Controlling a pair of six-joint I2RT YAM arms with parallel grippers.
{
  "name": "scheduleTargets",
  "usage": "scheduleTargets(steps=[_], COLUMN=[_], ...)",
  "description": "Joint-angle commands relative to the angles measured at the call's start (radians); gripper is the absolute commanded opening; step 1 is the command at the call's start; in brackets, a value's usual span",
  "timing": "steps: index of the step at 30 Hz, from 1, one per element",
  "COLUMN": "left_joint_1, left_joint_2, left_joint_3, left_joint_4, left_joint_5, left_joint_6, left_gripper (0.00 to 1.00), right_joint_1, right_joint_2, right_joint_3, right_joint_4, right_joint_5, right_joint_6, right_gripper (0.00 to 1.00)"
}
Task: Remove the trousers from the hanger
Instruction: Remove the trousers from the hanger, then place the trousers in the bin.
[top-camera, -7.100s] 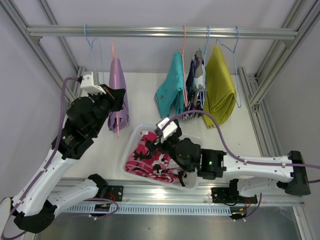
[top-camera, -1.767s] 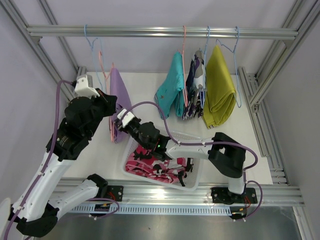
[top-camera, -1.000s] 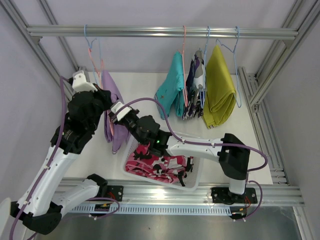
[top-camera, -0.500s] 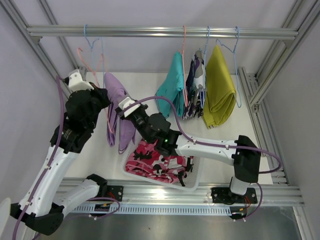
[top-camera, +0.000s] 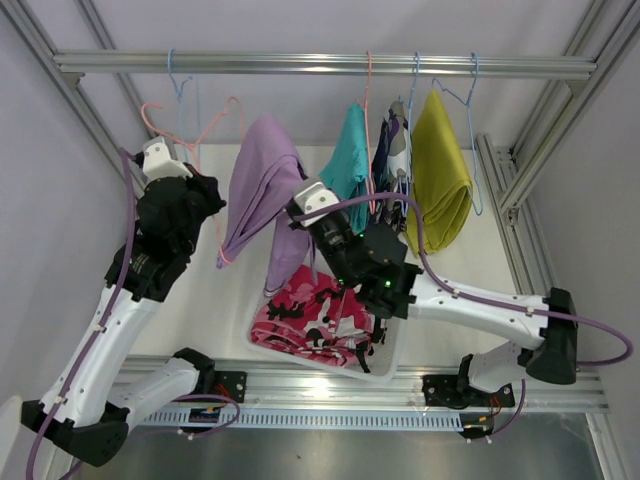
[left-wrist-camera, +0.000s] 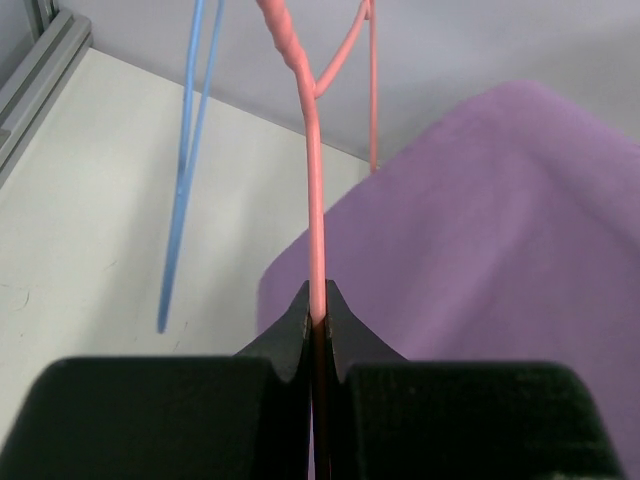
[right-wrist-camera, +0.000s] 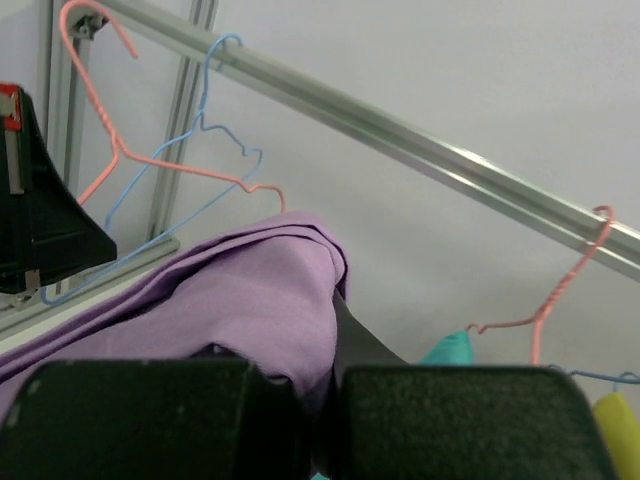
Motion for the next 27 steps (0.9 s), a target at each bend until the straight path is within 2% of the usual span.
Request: scheduleTargets(steps=[1,7,17,27], left_joint_1=[0.011,0.011,0.009,-0.029], left_joint_2=[0.000,0.018,0.044,0.064], left_joint_3=[-0.001,-0.003,0.002,0.008], left_joint_4=[0.046,0.048,0.045,0.039], left_joint_5=[0.004,0.004,0.012,-0.029], left_joint_6=[0.022,0.029,0.039,0.066], left_gripper=[0.01,0.01,0.01,0.01], right_joint_1=[0.014,0.037,0.050,0.131], right_joint_2=[-0.129,-0.268,-0.512,-0.672], right_joint_3=[0.003,-0.072,-0.223,-0.385], right_joint_4=[0.059,0.002,-0.159,-0.266], right_joint_5=[0.024,0.058,0.112,0.265], right_joint_6=[-0.024,-0.031,0.048,0.117], right_gripper=[0.00,0.00,0.00,0.00])
